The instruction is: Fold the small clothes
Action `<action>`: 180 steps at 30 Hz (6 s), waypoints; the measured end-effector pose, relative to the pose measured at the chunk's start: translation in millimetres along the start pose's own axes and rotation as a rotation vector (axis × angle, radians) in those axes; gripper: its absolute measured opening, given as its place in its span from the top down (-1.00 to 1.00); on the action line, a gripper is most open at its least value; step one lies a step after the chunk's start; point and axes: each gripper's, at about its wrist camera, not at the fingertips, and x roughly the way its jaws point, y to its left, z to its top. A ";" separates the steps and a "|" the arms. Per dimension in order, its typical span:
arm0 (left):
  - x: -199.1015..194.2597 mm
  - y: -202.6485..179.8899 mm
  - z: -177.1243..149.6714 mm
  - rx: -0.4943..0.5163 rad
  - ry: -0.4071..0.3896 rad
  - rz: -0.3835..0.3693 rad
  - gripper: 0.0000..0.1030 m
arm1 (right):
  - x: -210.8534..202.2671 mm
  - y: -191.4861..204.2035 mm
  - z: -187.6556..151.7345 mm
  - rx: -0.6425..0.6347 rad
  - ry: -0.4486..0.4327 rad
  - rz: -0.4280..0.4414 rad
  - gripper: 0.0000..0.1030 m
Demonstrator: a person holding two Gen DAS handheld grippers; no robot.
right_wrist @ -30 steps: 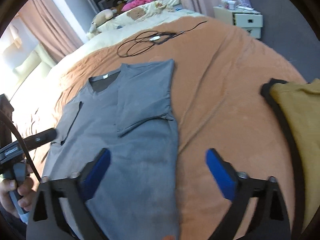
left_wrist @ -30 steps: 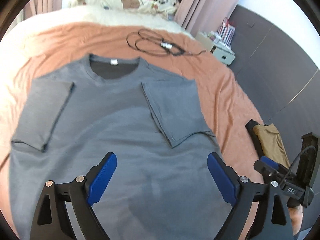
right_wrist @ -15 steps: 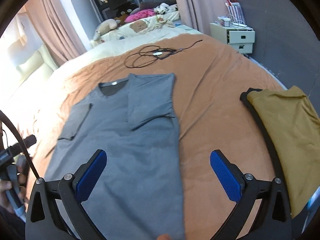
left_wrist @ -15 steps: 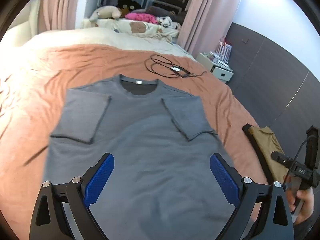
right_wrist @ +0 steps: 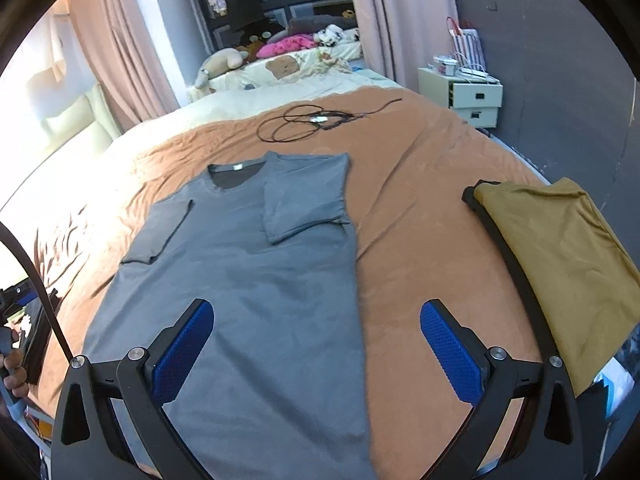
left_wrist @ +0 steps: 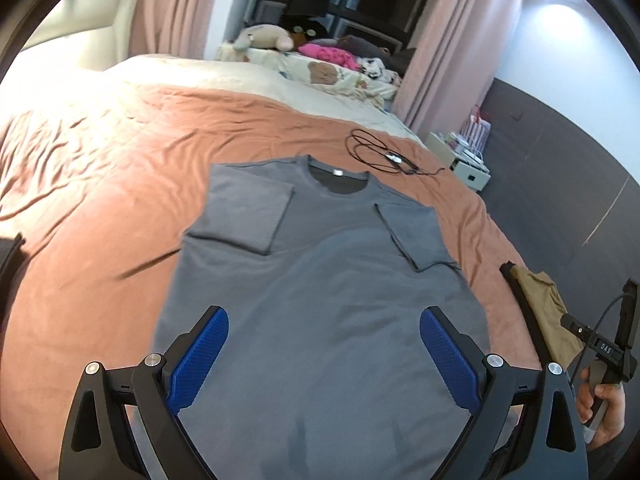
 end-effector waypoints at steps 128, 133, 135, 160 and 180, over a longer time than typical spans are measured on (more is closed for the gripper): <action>-40.4 187.0 -212.3 -0.705 0.084 -0.186 0.26 | 15.8 -92.9 -209.0 0.523 0.006 0.506 -0.37; -32.6 186.8 -213.6 -0.730 0.091 -0.151 0.26 | 32.6 -87.7 -206.7 0.550 0.063 0.439 -0.09; -30.5 188.1 -214.2 -0.743 0.093 -0.143 0.27 | 38.4 -86.6 -206.4 0.567 0.078 0.420 0.08; -56.1 198.6 -202.0 -0.800 -0.007 -0.087 0.89 | -8.4 -67.8 -192.3 0.678 0.016 0.301 1.00; -159.6 172.9 -172.5 -0.771 -0.183 -0.232 0.91 | -86.2 -53.0 -199.5 0.621 -0.146 0.379 1.00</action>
